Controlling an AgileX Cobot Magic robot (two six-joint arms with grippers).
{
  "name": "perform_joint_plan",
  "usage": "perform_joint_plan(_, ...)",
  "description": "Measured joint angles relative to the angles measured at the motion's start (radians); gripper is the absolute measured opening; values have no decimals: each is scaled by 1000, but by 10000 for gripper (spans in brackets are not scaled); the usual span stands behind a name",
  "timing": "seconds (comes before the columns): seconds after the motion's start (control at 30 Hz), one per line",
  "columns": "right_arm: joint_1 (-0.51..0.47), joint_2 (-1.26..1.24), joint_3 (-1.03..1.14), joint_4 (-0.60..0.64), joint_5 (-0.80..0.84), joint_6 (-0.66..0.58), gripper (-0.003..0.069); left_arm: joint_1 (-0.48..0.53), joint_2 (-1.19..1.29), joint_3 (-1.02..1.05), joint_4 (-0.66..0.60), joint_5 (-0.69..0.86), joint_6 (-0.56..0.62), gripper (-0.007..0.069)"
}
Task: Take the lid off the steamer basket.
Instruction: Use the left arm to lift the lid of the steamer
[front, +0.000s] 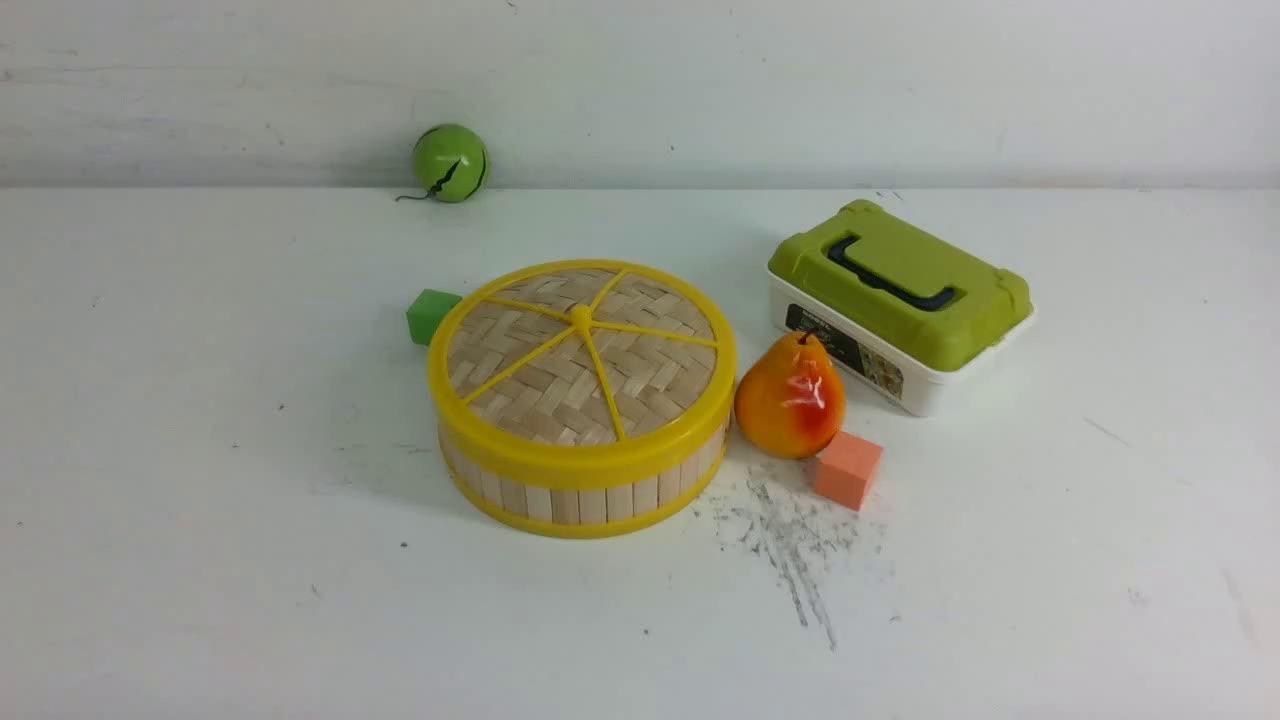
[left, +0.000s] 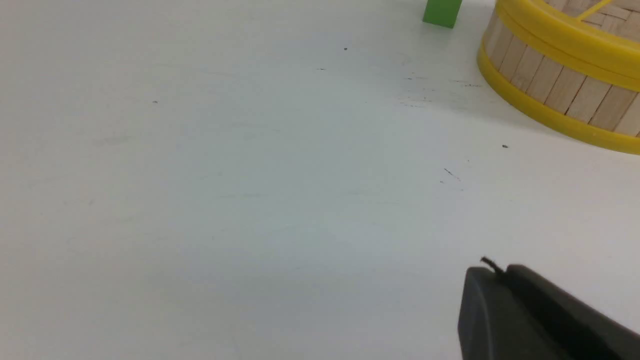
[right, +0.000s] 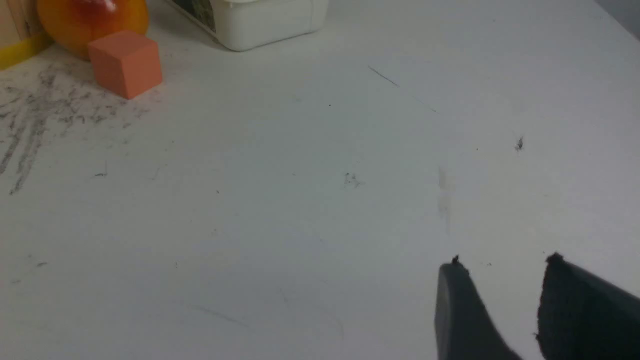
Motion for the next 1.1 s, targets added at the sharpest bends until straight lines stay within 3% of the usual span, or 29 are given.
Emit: perform_joint_plan(1.1,0,0,0,0,0,0,240,0,0,0,0,0,0,53)
